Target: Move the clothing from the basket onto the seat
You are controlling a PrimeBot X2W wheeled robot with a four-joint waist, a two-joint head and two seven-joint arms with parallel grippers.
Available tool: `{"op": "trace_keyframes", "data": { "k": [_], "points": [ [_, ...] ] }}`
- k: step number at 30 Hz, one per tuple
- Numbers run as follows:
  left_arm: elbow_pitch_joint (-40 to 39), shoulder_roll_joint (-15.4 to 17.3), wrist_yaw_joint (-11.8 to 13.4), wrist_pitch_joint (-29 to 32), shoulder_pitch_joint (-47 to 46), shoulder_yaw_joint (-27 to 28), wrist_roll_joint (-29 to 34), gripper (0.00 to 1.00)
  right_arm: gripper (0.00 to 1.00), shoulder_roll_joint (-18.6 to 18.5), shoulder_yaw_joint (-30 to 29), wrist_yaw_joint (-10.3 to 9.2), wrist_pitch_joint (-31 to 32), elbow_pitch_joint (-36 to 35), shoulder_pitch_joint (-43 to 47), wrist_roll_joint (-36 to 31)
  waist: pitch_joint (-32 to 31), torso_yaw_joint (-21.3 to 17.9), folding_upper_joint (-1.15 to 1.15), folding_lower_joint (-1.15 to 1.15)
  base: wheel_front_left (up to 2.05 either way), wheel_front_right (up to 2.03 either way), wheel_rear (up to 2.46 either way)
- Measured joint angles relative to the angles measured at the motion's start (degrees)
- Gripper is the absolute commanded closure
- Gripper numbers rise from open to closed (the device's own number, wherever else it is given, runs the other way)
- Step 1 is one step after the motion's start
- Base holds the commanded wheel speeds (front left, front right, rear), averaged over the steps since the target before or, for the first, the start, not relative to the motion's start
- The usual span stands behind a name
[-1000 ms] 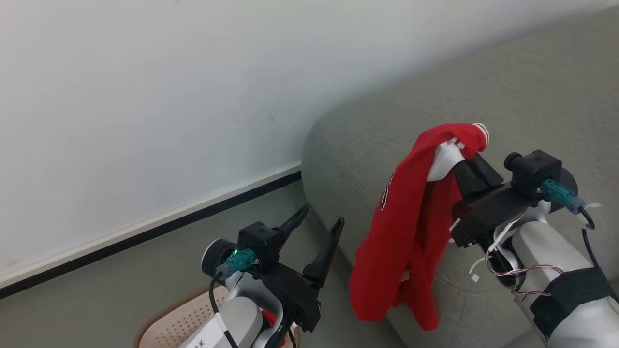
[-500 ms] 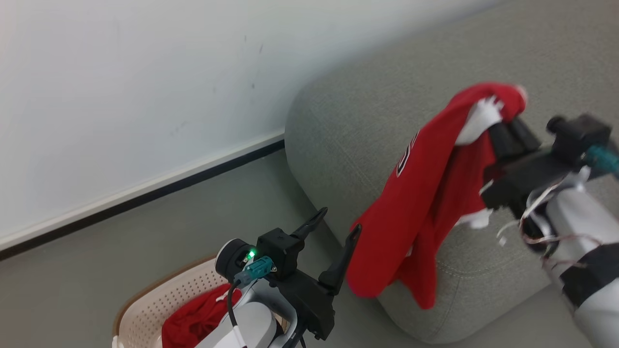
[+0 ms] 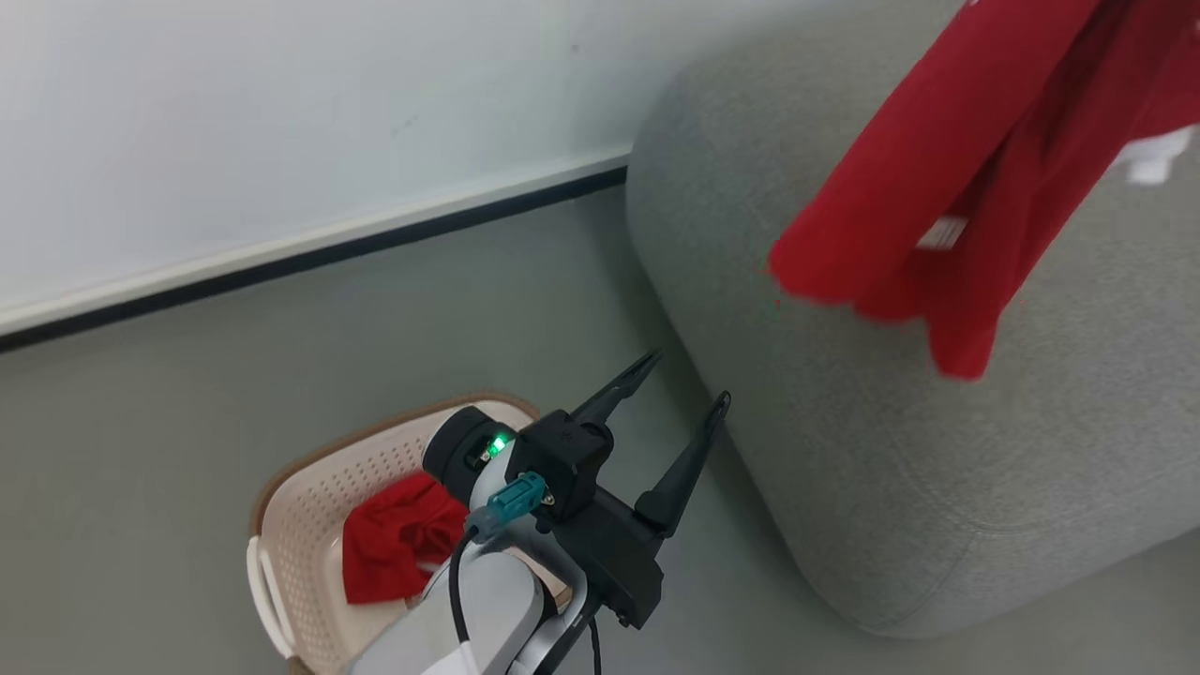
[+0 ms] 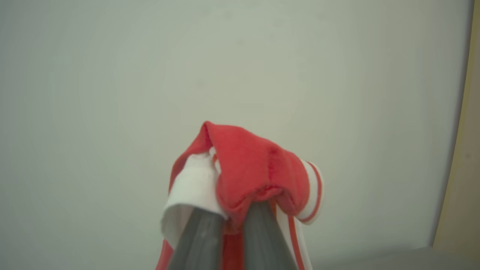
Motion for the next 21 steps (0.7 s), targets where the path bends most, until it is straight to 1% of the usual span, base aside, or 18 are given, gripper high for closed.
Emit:
{"op": "trace_keyframes", "data": {
  "k": [8,12,15,21],
  "points": [
    [-2.99,1.27,-0.02,0.8,-1.65,-0.45,1.86,0.0,1.0,-5.28,-2.97,-0.46,2.68,4.41,-11.65,0.09,5.42,4.88,0.0,0.0,0.0,0.0,0.0],
    [-4.46,1.89,-0.01,1.11,-2.65,-0.37,2.22,0.0,1.0,-7.61,-4.44,-1.51,3.78,7.19,-17.18,-0.42,8.11,7.19,0.0,0.0,0.0,0.0,0.0],
    [-5.61,2.76,0.0,1.36,-3.25,-0.13,2.46,0.0,1.0,-7.87,-4.58,-1.9,3.92,8.95,-20.2,-0.52,10.16,8.66,0.0,0.0,0.0,0.0,0.0],
    [-7.67,4.46,0.47,2.01,-4.2,0.64,3.08,0.0,1.0,-7.89,-3.97,-2.19,4.32,13.46,-20.99,-1.46,14.18,10.73,0.0,0.0,0.0,0.0,0.0]
  ]
}}
